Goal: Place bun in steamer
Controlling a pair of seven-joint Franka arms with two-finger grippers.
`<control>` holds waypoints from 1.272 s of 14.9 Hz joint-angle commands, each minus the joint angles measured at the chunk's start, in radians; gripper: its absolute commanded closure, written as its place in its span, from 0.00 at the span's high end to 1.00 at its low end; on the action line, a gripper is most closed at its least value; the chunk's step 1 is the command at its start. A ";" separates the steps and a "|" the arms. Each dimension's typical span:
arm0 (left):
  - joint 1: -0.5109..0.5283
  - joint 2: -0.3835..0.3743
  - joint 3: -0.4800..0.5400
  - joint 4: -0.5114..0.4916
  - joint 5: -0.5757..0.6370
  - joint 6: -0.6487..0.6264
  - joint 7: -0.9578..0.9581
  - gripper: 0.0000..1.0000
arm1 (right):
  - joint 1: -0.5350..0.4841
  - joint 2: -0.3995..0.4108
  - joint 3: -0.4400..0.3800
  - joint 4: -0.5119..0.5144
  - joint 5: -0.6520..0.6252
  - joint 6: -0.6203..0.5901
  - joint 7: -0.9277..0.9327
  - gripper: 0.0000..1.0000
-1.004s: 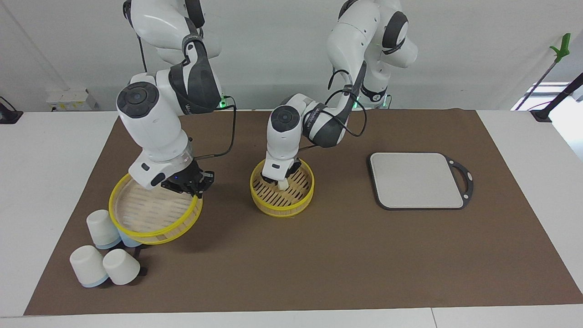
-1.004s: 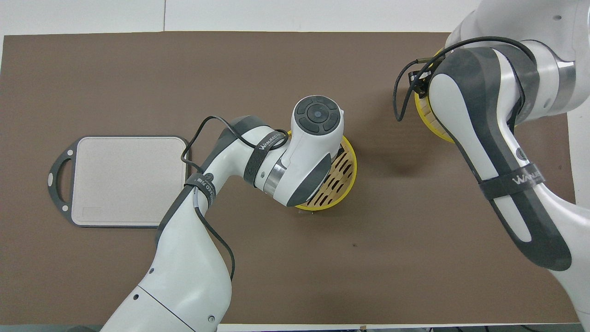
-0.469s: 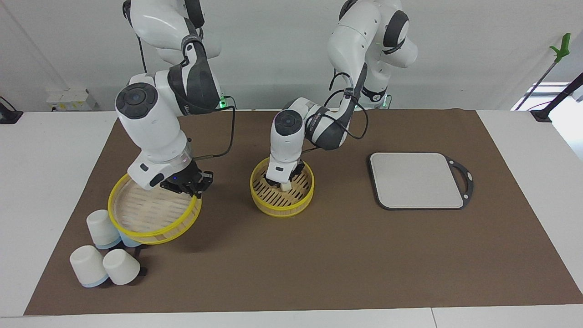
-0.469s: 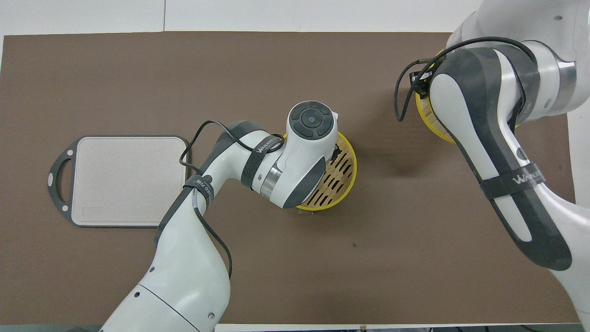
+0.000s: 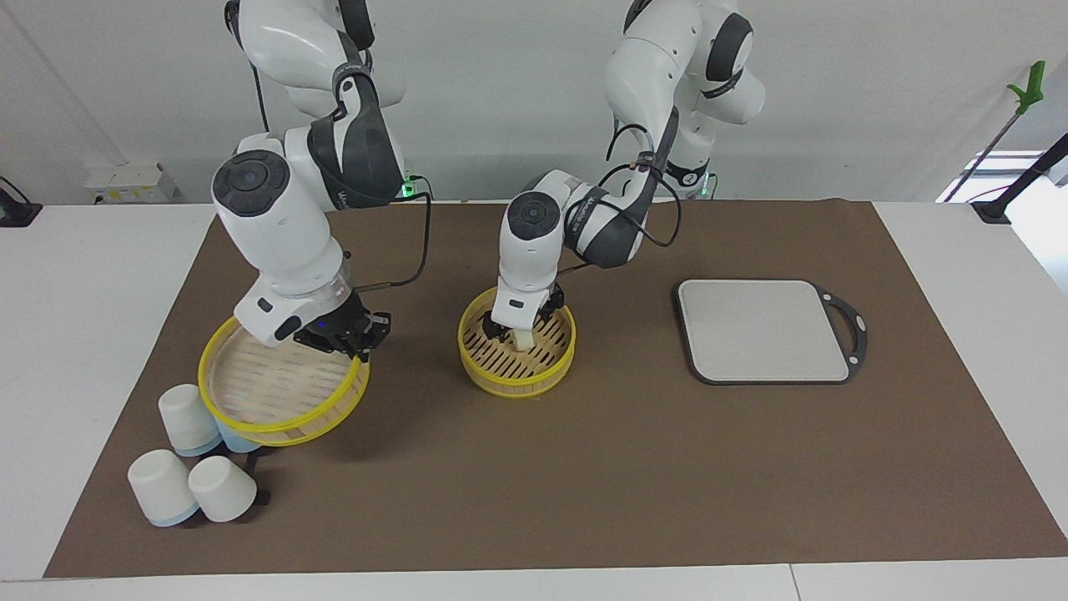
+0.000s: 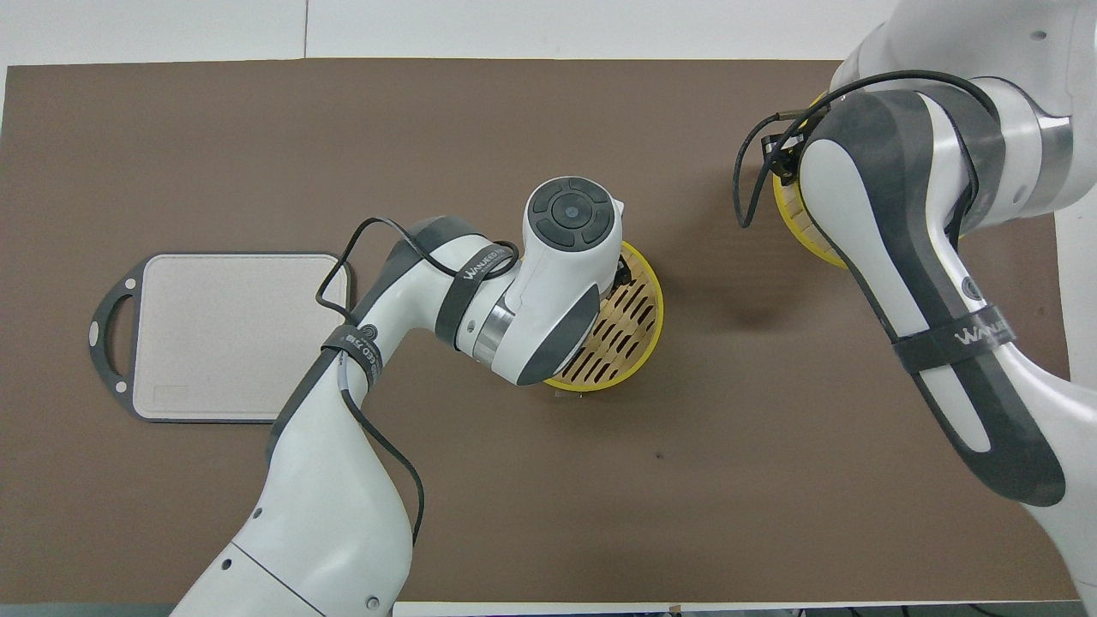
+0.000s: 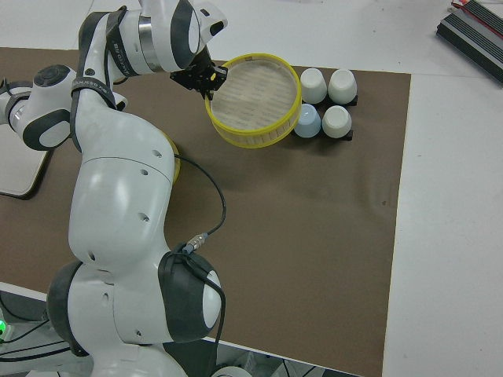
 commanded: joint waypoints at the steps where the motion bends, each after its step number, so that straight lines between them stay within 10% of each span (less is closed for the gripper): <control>1: 0.077 -0.139 0.008 -0.041 0.021 -0.102 0.003 1.00 | 0.009 -0.034 0.005 -0.037 0.002 0.011 -0.004 0.00; 12: 0.574 -0.419 0.008 -0.056 0.021 -0.450 0.646 1.00 | 0.282 -0.001 0.003 -0.028 -0.013 0.062 0.363 0.00; 19: 0.627 -0.485 0.008 -0.139 0.078 -0.501 0.885 1.00 | 0.460 0.137 0.002 0.032 -0.035 0.178 0.667 0.00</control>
